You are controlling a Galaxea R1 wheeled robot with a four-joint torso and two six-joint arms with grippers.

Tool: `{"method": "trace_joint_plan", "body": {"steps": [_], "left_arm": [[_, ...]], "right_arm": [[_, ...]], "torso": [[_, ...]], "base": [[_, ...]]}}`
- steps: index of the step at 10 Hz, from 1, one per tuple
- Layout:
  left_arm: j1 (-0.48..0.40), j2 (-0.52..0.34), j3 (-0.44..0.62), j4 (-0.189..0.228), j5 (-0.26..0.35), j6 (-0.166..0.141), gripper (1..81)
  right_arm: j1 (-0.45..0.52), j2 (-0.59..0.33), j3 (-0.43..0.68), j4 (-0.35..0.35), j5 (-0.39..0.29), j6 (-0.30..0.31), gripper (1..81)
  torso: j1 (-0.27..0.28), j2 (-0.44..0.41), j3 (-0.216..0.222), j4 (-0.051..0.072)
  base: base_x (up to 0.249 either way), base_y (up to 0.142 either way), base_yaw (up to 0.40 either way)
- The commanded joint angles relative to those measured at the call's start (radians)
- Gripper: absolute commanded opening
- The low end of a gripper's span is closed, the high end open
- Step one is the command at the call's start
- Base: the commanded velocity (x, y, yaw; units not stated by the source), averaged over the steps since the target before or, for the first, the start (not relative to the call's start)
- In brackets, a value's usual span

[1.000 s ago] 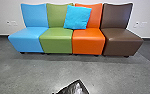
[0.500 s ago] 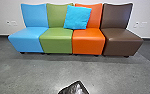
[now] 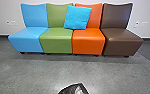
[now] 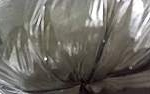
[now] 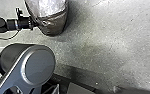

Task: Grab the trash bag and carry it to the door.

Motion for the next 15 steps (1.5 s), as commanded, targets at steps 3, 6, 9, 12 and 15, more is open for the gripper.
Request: {"method": "trace_joint_plan", "body": {"steps": [3,6,9,12,15], "left_arm": [[-0.034,-0.008,-0.007,0.017,0.077,-0.002,1.0],[-0.034,-0.02,-0.001,0.017,0.08,0.0,1.0],[-0.034,-0.046,0.027,0.016,0.149,0.003,1.0],[-0.031,-0.097,0.08,0.008,0.166,0.003,1.0],[-0.024,-0.107,0.091,0.005,0.166,0.003,1.0]], "right_arm": [[0.072,-0.04,0.025,0.007,-0.043,0.004,81.1],[0.072,-0.029,0.015,0.007,-0.043,0.004,81.1],[0.044,0.021,-0.029,0.006,-0.043,0.004,81.1],[0.004,0.074,-0.09,0.007,-0.042,0.002,81.1],[-0.045,0.12,-0.164,0.01,-0.031,0.004,81.1]], "torso": [[0.0,0.0,0.0,0.0],[-0.064,0.1,0.0,0.0],[-0.087,0.137,0.0,0.0],[-0.152,0.243,0.109,0.0],[-0.212,0.34,0.204,0.0]], "base": [[0.0,0.0,0.0],[0.0,0.0,0.0],[0.0,0.0,0.0],[0.0,0.0,0.0],[0.0,0.0,0.0]]}}
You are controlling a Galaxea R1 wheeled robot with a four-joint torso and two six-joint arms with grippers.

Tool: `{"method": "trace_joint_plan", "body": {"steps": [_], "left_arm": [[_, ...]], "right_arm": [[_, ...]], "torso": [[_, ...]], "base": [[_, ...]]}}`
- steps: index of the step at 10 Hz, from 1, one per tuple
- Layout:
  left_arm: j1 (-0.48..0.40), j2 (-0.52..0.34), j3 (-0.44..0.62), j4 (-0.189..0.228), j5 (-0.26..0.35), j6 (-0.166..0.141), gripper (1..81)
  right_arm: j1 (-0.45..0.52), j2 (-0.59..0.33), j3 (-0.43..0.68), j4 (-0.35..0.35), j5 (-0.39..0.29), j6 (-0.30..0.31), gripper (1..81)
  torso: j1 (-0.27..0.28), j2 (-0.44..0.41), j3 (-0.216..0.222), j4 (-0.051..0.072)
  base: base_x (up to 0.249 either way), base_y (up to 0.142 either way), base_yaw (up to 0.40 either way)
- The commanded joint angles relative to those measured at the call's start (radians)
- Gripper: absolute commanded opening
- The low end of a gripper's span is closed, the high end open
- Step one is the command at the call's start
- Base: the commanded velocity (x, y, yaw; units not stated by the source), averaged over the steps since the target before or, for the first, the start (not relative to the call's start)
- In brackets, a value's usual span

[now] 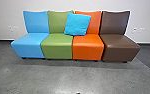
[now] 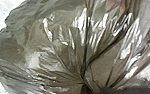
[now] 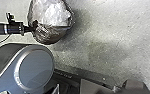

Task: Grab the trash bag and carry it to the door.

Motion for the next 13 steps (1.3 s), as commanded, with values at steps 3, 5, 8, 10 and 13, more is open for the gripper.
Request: {"method": "trace_joint_plan", "body": {"steps": [3,5,8,10,13], "left_arm": [[-0.07,-0.023,0.009,-0.011,0.075,0.001,1.0],[-0.038,-0.039,0.009,-0.008,0.076,0.003,1.0],[0.049,-0.056,0.012,0.001,0.102,0.018,1.0],[0.115,-0.075,0.012,0.0,0.099,0.052,1.0],[0.19,-0.09,0.012,0.0,0.098,0.096,1.0]], "right_arm": [[-0.02,0.004,-0.065,0.01,-0.029,-0.001,81.1],[-0.072,0.056,-0.131,0.01,-0.018,-0.005,81.1],[-0.164,0.163,-0.255,0.007,0.019,-0.019,81.1],[-0.218,0.239,-0.347,0.004,0.024,-0.044,81.1],[-0.28,0.285,-0.418,0.004,0.068,-0.065,81.1]], "torso": [[-0.103,0.16,0.159,0.0],[-0.151,0.233,0.232,0.0],[-0.218,0.335,0.304,0.0],[-0.259,0.397,0.284,0.0],[-0.323,0.496,0.298,0.0]], "base": [[0.0,0.0,0.0],[0.0,0.0,0.0],[0.0,0.0,0.0],[0.0,0.0,0.0],[0.0,0.0,0.0]]}}
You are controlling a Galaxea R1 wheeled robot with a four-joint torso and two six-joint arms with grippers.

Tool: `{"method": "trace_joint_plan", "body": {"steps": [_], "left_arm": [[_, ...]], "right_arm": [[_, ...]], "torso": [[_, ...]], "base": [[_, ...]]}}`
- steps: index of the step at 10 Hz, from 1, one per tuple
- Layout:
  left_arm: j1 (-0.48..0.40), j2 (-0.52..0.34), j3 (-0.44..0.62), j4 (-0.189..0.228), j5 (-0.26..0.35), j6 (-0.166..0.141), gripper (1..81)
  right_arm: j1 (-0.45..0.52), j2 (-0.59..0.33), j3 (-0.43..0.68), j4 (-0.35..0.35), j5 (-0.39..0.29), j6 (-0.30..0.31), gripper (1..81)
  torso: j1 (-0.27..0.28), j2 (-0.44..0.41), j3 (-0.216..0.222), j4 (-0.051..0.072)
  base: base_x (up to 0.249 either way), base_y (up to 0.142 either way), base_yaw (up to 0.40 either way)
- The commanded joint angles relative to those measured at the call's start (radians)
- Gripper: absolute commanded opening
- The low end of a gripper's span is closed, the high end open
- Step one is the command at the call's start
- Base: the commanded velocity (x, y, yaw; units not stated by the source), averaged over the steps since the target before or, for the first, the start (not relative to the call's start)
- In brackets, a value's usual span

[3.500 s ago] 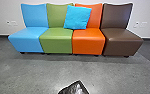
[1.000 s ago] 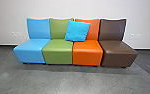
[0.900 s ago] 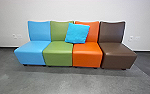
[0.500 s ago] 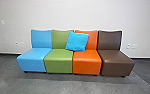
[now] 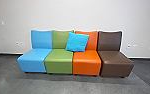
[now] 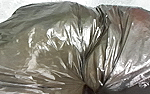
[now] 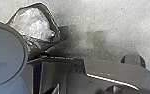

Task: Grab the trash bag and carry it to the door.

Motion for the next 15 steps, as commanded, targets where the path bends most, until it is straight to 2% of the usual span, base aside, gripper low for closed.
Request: {"method": "trace_joint_plan", "body": {"steps": [1,2,3,5,7,10,11,12,14,15], "left_arm": [[-0.04,-0.029,0.008,-0.008,0.077,0.042,1.0],[-0.028,-0.033,0.008,-0.008,0.072,0.043,1.0],[-0.023,-0.036,0.008,-0.008,0.071,0.043,1.0],[-0.017,-0.03,0.008,-0.008,0.072,0.043,1.0],[-0.01,-0.024,0.008,-0.008,0.071,0.049,1.0],[-0.008,-0.024,0.003,-0.006,0.071,0.049,1.0],[-0.005,-0.024,0.003,-0.006,0.071,0.051,1.0],[0.0,-0.023,0.003,-0.006,0.071,0.056,1.0],[0.015,-0.023,0.002,-0.006,0.068,0.068,1.0],[0.024,-0.024,0.002,-0.008,0.065,0.085,1.0]], "right_arm": [[0.0,0.016,-0.033,-0.004,-0.015,-0.019,81.1],[-0.015,0.03,-0.05,-0.02,0.001,-0.019,81.1],[-0.028,0.036,-0.058,-0.032,0.013,-0.019,81.1],[-0.051,0.051,-0.071,-0.04,0.017,-0.021,81.1],[-0.069,0.082,-0.119,-0.057,0.047,-0.021,81.1],[-0.068,0.087,-0.121,-0.058,0.047,-0.022,81.1],[-0.066,0.087,-0.121,-0.058,0.047,-0.022,81.1],[-0.066,0.088,-0.122,-0.058,0.047,-0.022,81.1],[-0.068,0.088,-0.125,-0.06,0.048,-0.022,81.1],[-0.068,0.088,-0.13,-0.063,0.048,-0.022,81.1]], "torso": [[-0.061,0.094,0.0,0.0],[-0.084,0.131,0.061,0.0],[-0.107,0.167,0.1,0.0],[-0.141,0.22,0.146,0.0],[-0.184,0.286,0.213,0.0],[-0.253,0.391,0.319,0.0],[-0.278,0.429,0.259,0.0],[-0.297,0.457,0.281,0.0],[-0.33,0.509,0.295,0.0],[-0.352,0.542,0.298,0.0]], "base": [[0.0,0.0,0.0],[0.0,0.0,0.0],[0.0,0.0,0.0],[0.0,0.0,0.0],[0.0,0.0,0.0],[0.0,0.0,0.0],[0.0,0.0,0.0],[0.0,0.0,0.0],[0.0,0.0,0.0],[0.0,0.0,0.0]]}}
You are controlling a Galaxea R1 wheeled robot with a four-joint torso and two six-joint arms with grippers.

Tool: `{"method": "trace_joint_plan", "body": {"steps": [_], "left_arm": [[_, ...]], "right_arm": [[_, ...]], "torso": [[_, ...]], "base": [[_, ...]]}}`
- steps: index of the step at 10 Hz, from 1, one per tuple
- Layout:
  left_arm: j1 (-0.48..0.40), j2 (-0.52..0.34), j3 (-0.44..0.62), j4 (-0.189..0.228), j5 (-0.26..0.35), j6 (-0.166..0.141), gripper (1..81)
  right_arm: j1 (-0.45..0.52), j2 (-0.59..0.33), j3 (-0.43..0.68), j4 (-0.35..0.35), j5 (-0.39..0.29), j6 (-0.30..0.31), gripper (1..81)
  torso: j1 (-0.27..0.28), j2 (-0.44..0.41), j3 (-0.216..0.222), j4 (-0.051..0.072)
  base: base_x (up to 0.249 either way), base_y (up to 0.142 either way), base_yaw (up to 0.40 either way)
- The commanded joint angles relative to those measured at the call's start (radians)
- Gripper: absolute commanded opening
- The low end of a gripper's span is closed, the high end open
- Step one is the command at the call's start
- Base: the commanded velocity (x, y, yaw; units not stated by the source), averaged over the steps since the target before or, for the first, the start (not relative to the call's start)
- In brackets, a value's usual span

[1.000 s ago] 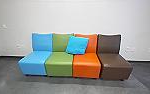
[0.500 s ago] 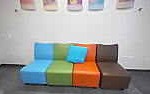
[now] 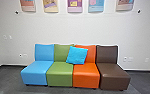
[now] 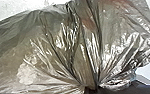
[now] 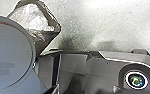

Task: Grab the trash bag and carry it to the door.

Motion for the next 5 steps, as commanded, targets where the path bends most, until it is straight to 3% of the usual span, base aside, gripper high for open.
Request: {"method": "trace_joint_plan", "body": {"steps": [1,2,3,5], "left_arm": [[-0.075,-0.018,-0.003,-0.008,0.076,0.023,1.0],[-0.072,-0.019,0.002,-0.008,0.076,0.024,1.0],[-0.067,-0.018,0.003,-0.008,0.078,0.049,1.0],[-0.044,-0.01,-0.001,-0.008,0.081,0.149,1.0]], "right_arm": [[0.071,-0.034,0.011,-0.006,-0.034,-0.003,81.1],[0.069,-0.032,0.009,-0.006,-0.029,-0.003,81.1],[0.067,-0.028,0.001,-0.008,-0.029,-0.003,81.1],[0.058,-0.023,-0.023,-0.011,-0.029,-0.003,81.1]], "torso": [[-0.061,0.094,0.0,0.0],[-0.084,0.129,0.0,0.0],[-0.109,0.169,0.0,0.0],[-0.155,0.24,0.0,0.0]], "base": [[0.0,0.0,0.0],[0.0,0.0,0.0],[0.0,0.0,0.0],[0.0,0.0,0.0]]}}
